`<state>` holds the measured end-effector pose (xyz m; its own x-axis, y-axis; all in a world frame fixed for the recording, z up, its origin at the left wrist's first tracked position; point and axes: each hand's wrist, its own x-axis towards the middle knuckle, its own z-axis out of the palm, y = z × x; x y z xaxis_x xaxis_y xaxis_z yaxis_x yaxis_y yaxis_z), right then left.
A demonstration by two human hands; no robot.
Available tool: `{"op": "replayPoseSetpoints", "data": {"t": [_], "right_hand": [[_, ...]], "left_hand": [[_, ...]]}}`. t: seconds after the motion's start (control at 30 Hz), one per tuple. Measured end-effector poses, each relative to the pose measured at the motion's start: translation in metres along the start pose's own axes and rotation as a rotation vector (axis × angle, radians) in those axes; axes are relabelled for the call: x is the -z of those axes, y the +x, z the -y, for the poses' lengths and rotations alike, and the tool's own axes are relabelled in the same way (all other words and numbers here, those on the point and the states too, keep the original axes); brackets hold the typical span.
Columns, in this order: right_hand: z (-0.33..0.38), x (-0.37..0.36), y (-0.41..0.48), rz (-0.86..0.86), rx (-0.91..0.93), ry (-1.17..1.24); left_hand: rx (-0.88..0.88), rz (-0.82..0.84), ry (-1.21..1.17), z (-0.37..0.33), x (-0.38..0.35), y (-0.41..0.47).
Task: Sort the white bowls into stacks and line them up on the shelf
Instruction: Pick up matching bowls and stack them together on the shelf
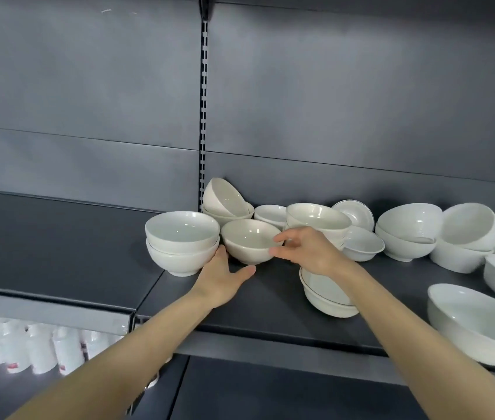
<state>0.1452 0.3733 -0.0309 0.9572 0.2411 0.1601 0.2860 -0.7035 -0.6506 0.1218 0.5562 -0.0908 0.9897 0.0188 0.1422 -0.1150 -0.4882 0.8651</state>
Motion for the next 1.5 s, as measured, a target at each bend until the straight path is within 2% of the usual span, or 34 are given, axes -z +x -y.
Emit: {"op": "replayPoseSetpoints", "data": {"t": [0.23, 0.5, 0.67, 0.87, 1.03, 1.17, 1.5], "right_hand": [[-0.01, -0.005, 0.011, 0.07, 0.054, 0.01], [-0.01, -0.004, 0.005, -0.059, 0.103, 0.121], [0.001, 0.008, -0.019, -0.111, 0.132, 0.23], [0.014, 0.031, -0.049, -0.193, 0.152, 0.294], [0.023, 0.062, -0.065, -0.224, 0.159, 0.295], [0.017, 0.088, -0.064, -0.247, 0.149, 0.233], [-0.024, 0.129, -0.034, -0.256, 0.086, 0.293]], "left_hand": [[0.023, -0.046, -0.057, -0.005, -0.008, -0.001], [-0.06, -0.09, -0.174, -0.012, -0.009, -0.023], [-0.142, -0.117, -0.342, -0.013, -0.005, -0.034], [-0.258, -0.156, -0.384, -0.035, -0.009, -0.037], [-0.349, -0.101, -0.371, -0.058, -0.007, -0.029], [-0.339, -0.02, -0.392, -0.075, -0.01, -0.009], [-0.305, 0.005, -0.39, -0.102, -0.041, 0.043]]}}
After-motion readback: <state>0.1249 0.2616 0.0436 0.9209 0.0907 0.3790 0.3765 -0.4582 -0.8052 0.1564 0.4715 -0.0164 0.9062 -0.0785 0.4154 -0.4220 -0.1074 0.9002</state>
